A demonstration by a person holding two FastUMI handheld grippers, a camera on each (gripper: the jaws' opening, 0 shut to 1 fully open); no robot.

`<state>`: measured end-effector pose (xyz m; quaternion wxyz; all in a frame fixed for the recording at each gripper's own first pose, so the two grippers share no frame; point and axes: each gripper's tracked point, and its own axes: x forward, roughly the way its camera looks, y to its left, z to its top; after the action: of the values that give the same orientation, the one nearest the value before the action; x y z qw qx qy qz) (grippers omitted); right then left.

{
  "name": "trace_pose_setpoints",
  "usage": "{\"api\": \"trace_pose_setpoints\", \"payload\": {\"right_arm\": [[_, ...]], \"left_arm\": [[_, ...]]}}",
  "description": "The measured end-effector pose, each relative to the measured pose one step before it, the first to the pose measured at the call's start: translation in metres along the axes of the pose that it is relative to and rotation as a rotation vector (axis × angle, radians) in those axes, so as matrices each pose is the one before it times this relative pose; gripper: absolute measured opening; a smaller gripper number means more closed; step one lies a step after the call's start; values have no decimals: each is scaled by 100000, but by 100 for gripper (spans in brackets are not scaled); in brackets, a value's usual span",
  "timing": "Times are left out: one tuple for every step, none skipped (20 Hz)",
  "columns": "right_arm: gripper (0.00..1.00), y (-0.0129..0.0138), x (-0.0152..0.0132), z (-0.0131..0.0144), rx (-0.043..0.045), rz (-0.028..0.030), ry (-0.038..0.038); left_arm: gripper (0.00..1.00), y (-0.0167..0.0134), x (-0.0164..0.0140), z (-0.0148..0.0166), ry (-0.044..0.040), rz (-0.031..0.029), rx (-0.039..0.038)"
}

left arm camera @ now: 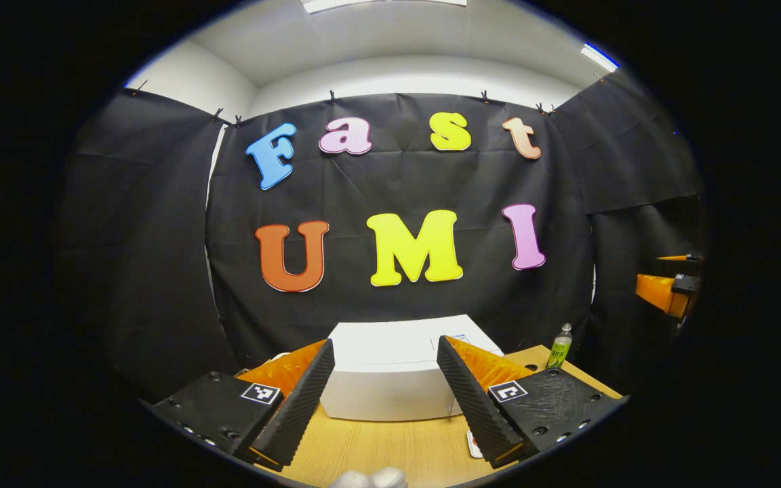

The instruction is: Open the microwave oven with the left hand, put the food in, and close the microwave oven.

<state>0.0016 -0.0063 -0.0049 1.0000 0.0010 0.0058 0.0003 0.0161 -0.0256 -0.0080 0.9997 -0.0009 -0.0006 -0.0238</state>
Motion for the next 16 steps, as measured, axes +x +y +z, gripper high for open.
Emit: {"api": "trace_pose_setpoints", "payload": {"right_arm": [[96,-163,16,-57,-105,68,273],[96,-128,-144,-266,-467,180,610],[96,-289,-108,-87,-702,-186,455],[96,-458,-91,-70,-736,-291,389],[96,-425,-11,-89,-577,-143,574],[96,-349,-71,-289,-87,60,1105],[100,-333,-121,-190,301,194,1375],[96,-446,-42,27,867,34,736],[96,-371,-51,121,686,43,591],[96,-598,32,-73,-268,-626,685],[96,-529,-8,-84,-938,-702,708],[100,-440,-29,12,-1051,-671,490],[96,-273,-102,-40,-1335,-255,593],[96,-289,-86,-295,-1451,-266,596],[100,-187,-7,-213,-1262,-69,881],[96,-278,-27,-267,-557,-597,990]], "left_arm": [[96,-358,443,-610,-551,-350,133],[96,-574,434,-810,17,-814,-459],[96,-791,556,-1053,463,-1236,-985],[95,-872,553,-1284,974,-1348,-1070],[96,-866,759,-1057,18,-994,2],[96,-859,710,-1346,658,-942,-207],[95,-1104,717,-1363,1154,-869,-428],[96,-859,786,-1109,685,-835,-373],[96,-969,875,-1675,1887,-179,-879],[96,-614,919,-1116,1760,-301,-875],[96,-846,1042,-1210,970,-634,-689],[96,-537,1112,-1020,1142,-208,-41],[96,-486,1166,-1053,1660,-94,785],[96,-500,1424,-1014,451,-329,806],[96,-499,1275,-959,1061,-388,-187],[96,-287,1233,-722,-382,-705,-780]]}}
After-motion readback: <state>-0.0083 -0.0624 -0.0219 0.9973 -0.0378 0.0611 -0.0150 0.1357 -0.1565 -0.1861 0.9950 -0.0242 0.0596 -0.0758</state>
